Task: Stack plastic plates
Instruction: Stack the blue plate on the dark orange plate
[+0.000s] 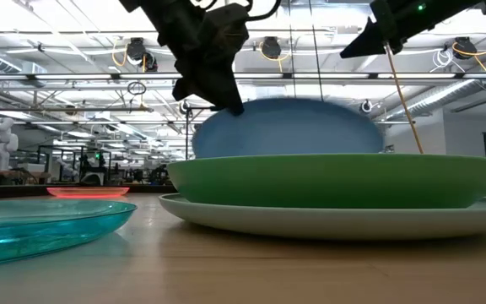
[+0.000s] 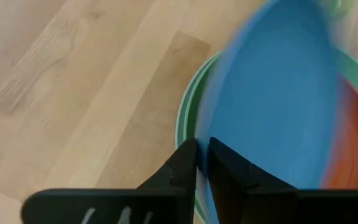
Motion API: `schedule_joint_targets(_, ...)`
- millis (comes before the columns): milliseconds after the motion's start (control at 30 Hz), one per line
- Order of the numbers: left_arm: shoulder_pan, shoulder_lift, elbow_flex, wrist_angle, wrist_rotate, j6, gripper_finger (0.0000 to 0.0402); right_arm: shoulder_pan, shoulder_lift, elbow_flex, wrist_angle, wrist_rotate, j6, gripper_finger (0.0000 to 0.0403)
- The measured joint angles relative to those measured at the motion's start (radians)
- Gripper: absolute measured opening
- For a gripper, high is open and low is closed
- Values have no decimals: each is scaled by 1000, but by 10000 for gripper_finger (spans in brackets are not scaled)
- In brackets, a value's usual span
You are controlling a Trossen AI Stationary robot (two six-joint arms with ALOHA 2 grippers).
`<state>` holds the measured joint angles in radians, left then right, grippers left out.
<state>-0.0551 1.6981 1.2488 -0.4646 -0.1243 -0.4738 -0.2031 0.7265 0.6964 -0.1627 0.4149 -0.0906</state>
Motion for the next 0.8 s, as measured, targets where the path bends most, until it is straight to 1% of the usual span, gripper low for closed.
schedule_joint_targets(533, -26, 0, 0, 6, 3, 24, 46, 0, 0, 0, 1, 0, 11, 0)
schedule_joint_targets(800, -26, 0, 0, 59, 82, 27, 47, 0, 0, 0, 1, 0, 11, 0)
